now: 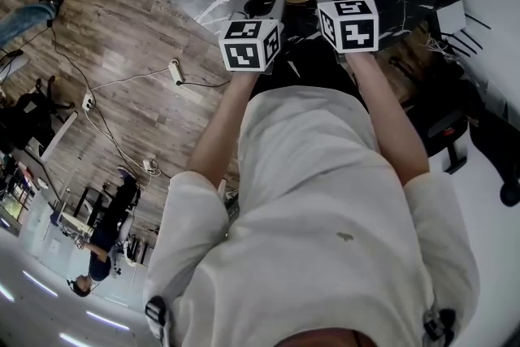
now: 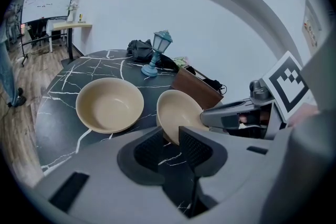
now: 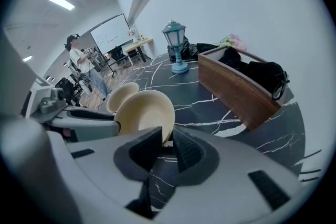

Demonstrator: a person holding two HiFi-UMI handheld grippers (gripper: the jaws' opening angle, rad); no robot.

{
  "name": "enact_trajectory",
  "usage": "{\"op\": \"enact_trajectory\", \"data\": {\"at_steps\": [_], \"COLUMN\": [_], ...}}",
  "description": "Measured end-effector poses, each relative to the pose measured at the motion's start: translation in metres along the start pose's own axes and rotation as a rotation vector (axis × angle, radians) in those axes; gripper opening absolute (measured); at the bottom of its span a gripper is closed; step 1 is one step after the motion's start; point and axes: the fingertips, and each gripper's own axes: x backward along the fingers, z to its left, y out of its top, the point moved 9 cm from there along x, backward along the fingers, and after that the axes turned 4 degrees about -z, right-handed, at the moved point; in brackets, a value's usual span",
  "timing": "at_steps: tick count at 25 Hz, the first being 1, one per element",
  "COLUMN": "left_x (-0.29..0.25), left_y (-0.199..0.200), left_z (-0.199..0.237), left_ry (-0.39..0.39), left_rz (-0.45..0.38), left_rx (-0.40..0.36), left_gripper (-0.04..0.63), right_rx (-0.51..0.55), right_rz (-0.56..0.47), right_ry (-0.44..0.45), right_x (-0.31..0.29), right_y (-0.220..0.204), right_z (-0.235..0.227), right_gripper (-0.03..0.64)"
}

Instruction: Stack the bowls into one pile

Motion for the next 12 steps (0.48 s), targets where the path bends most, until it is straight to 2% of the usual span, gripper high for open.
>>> {"op": "enact_trajectory", "data": {"at_steps": [12], "left_x": [0.022], "left_y": [0.023], "left_z": [0.024], "left_ry": [-0.030], "left_rz": [-0.029], "left_rx": [-0.005], "left_gripper": [0.086], "right_rx": [-0.046], "right_rz": [-0.042], "right_ry": [-0.010], "right_x": [0.004], "right_y": [0.020], "right_z": [0.029], "right_gripper": [0.064]}}
